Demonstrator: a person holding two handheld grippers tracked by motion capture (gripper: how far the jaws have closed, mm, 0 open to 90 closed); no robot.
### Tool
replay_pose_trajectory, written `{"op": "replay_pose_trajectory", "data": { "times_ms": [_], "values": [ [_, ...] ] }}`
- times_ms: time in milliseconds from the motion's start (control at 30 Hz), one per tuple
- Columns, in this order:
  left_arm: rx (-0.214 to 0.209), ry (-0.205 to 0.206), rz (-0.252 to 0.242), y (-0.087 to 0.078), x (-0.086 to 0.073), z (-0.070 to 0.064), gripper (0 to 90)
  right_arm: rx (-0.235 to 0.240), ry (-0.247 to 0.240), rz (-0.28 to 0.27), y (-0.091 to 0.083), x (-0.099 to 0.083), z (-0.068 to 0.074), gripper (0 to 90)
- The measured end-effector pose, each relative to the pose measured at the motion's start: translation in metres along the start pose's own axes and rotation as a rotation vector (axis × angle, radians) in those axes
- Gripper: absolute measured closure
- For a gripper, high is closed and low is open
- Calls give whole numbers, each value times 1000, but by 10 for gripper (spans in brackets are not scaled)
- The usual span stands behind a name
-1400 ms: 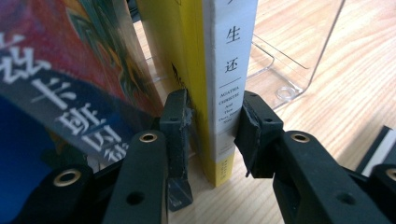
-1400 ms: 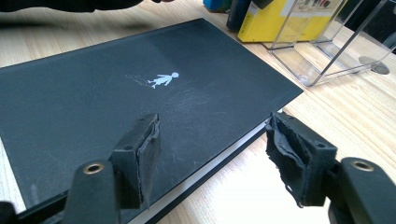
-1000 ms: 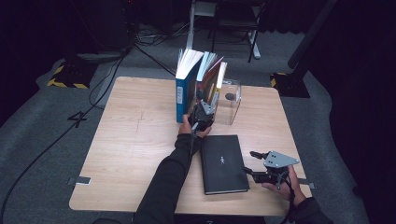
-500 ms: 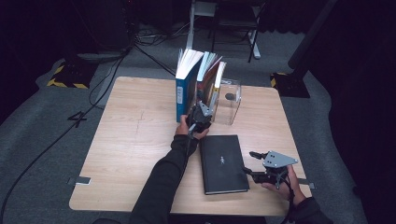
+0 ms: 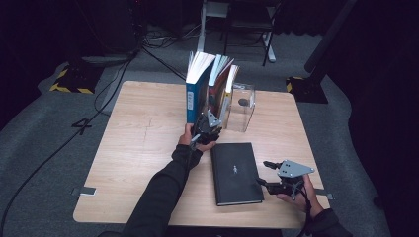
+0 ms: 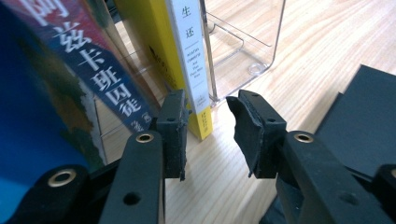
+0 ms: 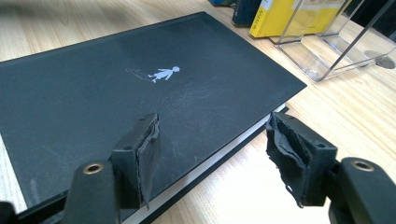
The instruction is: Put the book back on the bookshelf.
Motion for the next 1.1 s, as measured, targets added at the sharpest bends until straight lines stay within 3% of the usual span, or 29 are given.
{"op": "replay_pose_trajectory", "data": {
  "times_ms": [333,667,800,1100],
  "values": [
    [-31,43,27,-21,-24,-5,586,6,10,21,-2,-5,-4,358],
    [-78,88,71,-55,-62,-11,549,-4,9,44,-4,-10,-9,357],
    [-112,127,95,-69,-81,-22,523,-2,29,65,-5,-17,-14,354],
    [-216,163,143,-87,-115,-54,428,4,24,133,1,-32,-17,348]
  ]
}}
Point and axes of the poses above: each handheld gripper's, and its own axes: y roughly forward along the jaws, x roughly out of its top, z roughly to its left, the point moved 7 cm from there along y, roughly forward along the jaws, and after that the axes turned 4 degrees about -x, right-handed, at the moved point
